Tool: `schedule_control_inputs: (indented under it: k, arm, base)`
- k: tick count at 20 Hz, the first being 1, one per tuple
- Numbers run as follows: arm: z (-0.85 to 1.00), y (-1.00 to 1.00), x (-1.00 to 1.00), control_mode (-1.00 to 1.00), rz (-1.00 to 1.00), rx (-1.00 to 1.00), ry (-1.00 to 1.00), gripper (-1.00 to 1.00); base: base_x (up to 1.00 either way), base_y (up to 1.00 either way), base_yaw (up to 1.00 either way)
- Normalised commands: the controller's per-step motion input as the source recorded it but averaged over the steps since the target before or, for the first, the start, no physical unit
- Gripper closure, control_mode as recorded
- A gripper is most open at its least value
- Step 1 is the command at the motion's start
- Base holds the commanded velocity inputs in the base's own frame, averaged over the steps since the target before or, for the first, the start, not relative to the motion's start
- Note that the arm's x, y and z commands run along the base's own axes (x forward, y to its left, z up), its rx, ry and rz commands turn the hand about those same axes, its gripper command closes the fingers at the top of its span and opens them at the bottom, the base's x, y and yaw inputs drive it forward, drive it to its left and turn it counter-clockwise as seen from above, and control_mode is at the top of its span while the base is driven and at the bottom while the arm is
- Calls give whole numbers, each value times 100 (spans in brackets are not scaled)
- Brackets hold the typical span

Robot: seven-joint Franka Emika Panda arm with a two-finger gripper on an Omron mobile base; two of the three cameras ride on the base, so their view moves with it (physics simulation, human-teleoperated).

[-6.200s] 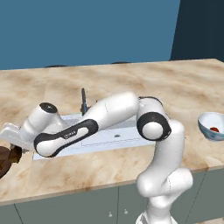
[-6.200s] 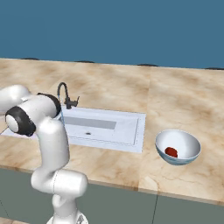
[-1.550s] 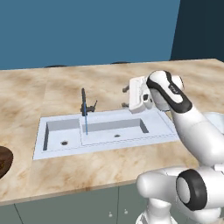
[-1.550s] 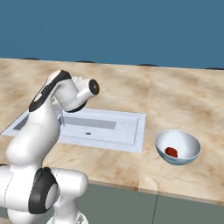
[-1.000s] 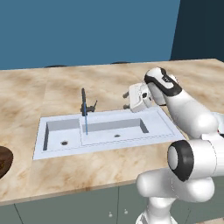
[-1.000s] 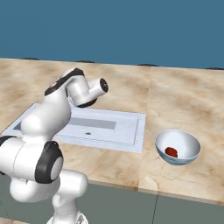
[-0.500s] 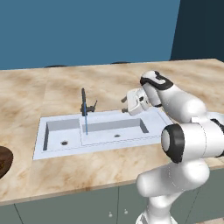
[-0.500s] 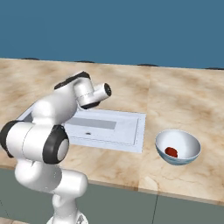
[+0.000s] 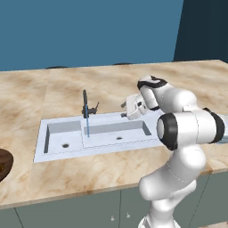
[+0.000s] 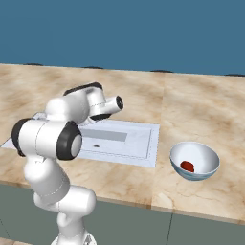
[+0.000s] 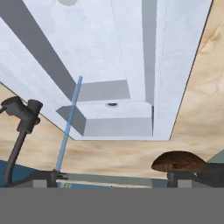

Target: Pick the sweet potatos from the sink and place them in one bowl. Place the bell pepper in the other bowl. Then turn off the sink faucet.

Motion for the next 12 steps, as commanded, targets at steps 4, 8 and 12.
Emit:
schedule_control_inputs:
  k: [4, 8, 12]
  arm:
    - [-16, 0, 59, -100, 0, 0, 8, -100]
    - [-23, 0, 57, -100, 0, 0, 6, -100]
    - [-34, 0, 50, -100, 0, 0, 1, -100]
  base:
    - [0, 0, 0]
    - [0, 0, 0]
    - [0, 0, 0]
